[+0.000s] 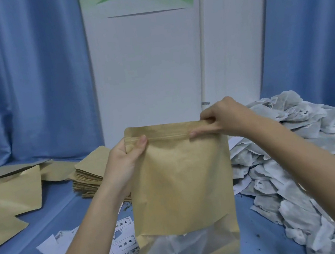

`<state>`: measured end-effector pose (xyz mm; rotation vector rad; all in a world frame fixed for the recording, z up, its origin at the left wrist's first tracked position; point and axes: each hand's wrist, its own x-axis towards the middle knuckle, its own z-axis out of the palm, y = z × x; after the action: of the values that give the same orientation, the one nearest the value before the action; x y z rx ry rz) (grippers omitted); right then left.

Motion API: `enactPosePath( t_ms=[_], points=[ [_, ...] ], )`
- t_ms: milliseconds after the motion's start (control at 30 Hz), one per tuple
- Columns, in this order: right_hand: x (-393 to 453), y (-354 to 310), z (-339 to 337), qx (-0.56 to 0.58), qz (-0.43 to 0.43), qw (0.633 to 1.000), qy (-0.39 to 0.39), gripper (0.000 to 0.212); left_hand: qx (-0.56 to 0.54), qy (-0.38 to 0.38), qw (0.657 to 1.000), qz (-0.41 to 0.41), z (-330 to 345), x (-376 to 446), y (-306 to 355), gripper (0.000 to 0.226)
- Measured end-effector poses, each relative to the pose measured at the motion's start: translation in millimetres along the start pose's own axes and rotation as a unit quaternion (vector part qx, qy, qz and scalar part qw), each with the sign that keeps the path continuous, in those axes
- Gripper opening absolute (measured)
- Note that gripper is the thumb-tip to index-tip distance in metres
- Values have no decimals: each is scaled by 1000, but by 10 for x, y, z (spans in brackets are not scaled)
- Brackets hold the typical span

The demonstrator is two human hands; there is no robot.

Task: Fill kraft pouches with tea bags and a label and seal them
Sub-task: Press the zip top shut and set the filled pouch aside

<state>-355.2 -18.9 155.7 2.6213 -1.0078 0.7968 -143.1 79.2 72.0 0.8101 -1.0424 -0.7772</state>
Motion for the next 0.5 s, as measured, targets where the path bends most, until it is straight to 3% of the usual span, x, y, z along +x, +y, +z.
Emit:
enactPosePath(
  t_ms=[167,233,300,367,500],
  points=[
    [-24,-61,31,-68,-20,996,49,65,-12,5,1000,7,58,26,-80,31],
    [-14,-176,41,-80,-63,994,49,50,7,7,1000,11,89,31,-126,31],
    [15,-278,37,-8,-81,997,-3,35,22,1,1000,18,134,26,-172,29],
    [49,-387,52,120,-44,990,-64,30,25,-1,999,24,188,7,-192,25],
    [111,-482,90,129,-22,990,-45,30,80,63,993,64,257,-11,-175,25]
  ],
)
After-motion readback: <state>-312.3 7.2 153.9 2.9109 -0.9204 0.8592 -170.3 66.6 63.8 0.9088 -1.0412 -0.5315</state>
